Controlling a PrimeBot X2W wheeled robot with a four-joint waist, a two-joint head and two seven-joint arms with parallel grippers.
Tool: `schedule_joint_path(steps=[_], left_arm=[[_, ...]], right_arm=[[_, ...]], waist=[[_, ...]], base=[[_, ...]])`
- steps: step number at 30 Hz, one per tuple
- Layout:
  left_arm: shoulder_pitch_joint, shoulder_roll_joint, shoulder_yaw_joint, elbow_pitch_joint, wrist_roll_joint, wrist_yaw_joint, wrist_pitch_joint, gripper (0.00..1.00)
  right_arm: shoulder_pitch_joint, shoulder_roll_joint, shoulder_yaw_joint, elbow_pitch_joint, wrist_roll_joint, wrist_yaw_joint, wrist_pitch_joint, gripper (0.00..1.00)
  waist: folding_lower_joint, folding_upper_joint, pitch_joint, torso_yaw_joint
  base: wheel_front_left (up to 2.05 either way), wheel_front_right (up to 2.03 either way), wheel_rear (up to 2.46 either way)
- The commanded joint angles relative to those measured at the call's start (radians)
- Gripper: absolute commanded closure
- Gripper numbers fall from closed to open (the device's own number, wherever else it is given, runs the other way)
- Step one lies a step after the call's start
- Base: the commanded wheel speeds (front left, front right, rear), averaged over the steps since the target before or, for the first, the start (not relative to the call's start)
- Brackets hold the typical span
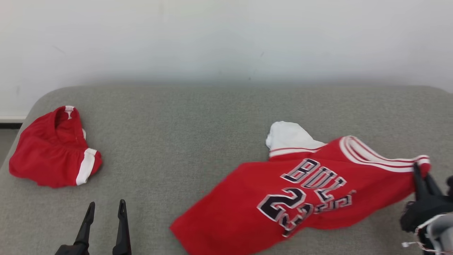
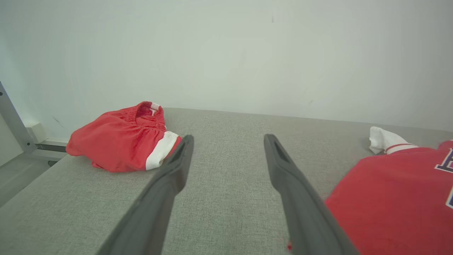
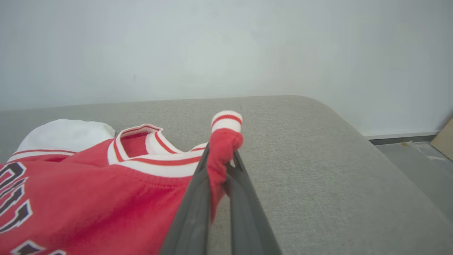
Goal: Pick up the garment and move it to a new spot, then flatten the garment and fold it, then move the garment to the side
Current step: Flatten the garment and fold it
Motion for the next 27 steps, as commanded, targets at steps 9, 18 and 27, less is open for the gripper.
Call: schedule_joint_path(steps=[9,18,27], left_arm=[[0.007,-0.007,-0.006,0.007,-0.005,-0.002,-0.003,0.0],[-0.026,-0.011,-0.03,0.022,-0.011,-0.005,-0.003,0.0],[-0.056,-0.011,-0.049,0.051,-0.024,-0.006,-0.003,0.0]], right_arm=[[0.118,0.033,-0.099,-0.329,-0.085,-0.003,0.162,1.0],[-0.012,0.117,0.071,-0.376,-0.099,-0.003,0.255,1.0],[-0.209,0.177,0.266,-0.044,-0.064,-0.003,0.212,0.0]], waist=[[0.0,-0.0001,-0.013,-0.007],[0.0,-0.0001,0.013,0.079],[0.0,-0.0001,0.034,0.166]], base=[[0.0,0.0,0.0],[0.0,0.0,0.0],[0.0,0.0,0.0]])
